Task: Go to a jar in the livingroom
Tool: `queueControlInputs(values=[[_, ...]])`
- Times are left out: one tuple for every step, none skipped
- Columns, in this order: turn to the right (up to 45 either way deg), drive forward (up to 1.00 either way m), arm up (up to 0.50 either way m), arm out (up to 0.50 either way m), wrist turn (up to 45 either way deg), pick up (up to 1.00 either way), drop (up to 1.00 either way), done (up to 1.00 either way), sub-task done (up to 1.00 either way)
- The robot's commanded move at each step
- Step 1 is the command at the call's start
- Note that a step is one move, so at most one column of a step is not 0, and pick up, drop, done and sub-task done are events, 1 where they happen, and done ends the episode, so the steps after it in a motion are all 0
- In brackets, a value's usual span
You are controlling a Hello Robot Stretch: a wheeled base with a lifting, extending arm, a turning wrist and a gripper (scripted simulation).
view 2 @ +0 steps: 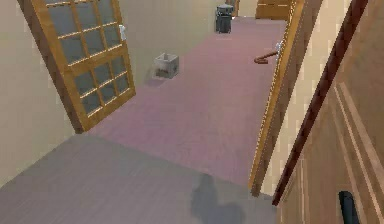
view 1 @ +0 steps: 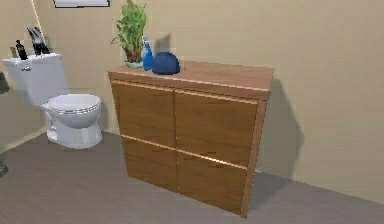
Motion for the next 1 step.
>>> queueControlInputs(values=[[3.0, 0.0, 0.0, 0.0, 0.0, 0.0, 0.0, 0.0, 0.0]])
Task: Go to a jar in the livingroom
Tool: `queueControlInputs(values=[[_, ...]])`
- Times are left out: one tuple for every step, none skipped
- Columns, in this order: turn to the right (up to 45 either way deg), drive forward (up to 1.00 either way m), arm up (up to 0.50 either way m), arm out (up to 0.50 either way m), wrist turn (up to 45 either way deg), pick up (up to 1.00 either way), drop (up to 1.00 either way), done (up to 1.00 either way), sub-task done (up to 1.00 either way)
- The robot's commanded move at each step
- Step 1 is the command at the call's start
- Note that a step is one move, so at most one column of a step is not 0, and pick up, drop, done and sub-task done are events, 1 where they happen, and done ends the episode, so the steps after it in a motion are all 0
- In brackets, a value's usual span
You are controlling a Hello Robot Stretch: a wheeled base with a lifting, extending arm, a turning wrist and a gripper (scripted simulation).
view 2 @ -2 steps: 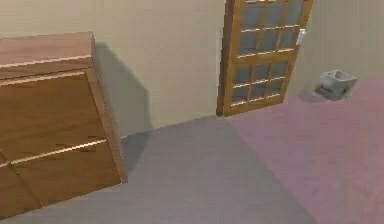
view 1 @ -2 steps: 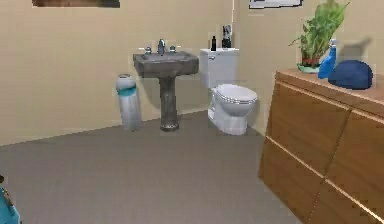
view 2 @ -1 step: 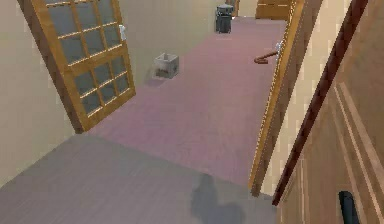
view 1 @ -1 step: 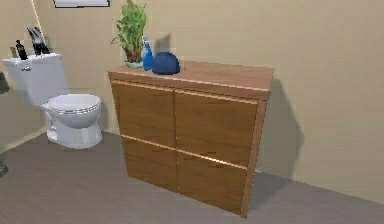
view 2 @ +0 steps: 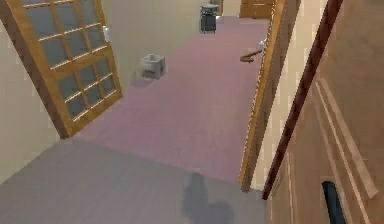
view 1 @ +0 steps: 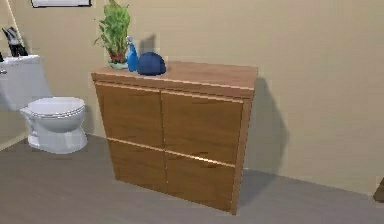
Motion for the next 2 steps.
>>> queueControlInputs(values=[[0.0, 0.05, 0.0, 0.0, 0.0, 0.0, 0.0, 0.0, 0.0], [-45.0, 0.0, 0.0, 0.0, 0.0, 0.0, 0.0, 0.0, 0.0]])
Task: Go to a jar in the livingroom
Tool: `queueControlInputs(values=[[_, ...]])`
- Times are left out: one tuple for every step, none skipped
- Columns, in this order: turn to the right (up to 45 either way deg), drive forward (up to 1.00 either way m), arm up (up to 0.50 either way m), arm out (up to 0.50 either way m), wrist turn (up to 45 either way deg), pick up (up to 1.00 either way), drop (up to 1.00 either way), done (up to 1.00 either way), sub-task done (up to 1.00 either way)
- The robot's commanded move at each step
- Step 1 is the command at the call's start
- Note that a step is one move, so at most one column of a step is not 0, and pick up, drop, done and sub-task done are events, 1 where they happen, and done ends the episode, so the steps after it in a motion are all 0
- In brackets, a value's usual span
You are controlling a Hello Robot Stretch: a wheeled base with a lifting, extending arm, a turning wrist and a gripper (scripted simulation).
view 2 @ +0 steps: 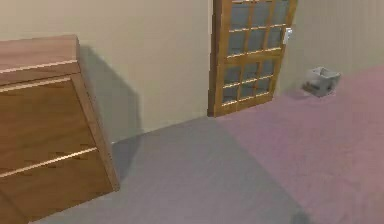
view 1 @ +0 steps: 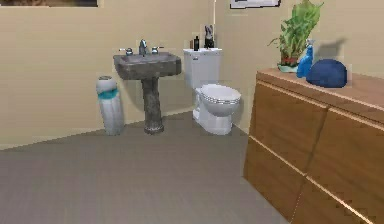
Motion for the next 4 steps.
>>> queueControlInputs(values=[[-30.0, 0.0, 0.0, 0.0, 0.0, 0.0, 0.0, 0.0, 0.0], [0.0, 0.1, 0.0, 0.0, 0.0, 0.0, 0.0, 0.0, 0.0], [-45.0, 0.0, 0.0, 0.0, 0.0, 0.0, 0.0, 0.0, 0.0], [-18.0, 0.0, 0.0, 0.0, 0.0, 0.0, 0.0, 0.0, 0.0]])
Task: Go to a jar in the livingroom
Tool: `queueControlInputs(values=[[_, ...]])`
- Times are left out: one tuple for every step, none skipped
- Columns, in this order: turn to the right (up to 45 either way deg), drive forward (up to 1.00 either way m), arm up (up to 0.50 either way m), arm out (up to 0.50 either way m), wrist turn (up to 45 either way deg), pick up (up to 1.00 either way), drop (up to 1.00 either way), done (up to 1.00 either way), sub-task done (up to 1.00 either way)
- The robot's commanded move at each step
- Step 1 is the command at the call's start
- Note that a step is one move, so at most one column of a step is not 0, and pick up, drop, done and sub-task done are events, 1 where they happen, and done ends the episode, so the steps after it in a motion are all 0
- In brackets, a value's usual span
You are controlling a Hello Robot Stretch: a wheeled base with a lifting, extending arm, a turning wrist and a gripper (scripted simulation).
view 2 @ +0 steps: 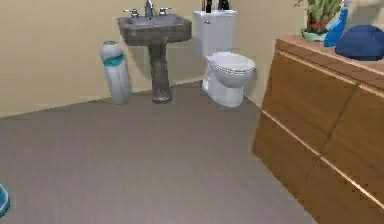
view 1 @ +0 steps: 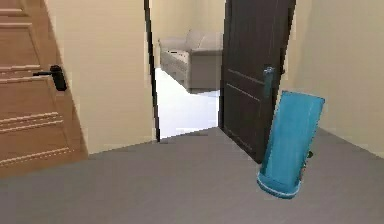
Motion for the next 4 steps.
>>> queueControlInputs(values=[[0.0, 1.0, 0.0, 0.0, 0.0, 0.0, 0.0, 0.0, 0.0], [0.0, 1.0, 0.0, 0.0, 0.0, 0.0, 0.0, 0.0, 0.0], [0.0, 0.45, 0.0, 0.0, 0.0, 0.0, 0.0, 0.0, 0.0], [-27.0, 0.0, 0.0, 0.0, 0.0, 0.0, 0.0, 0.0, 0.0]])
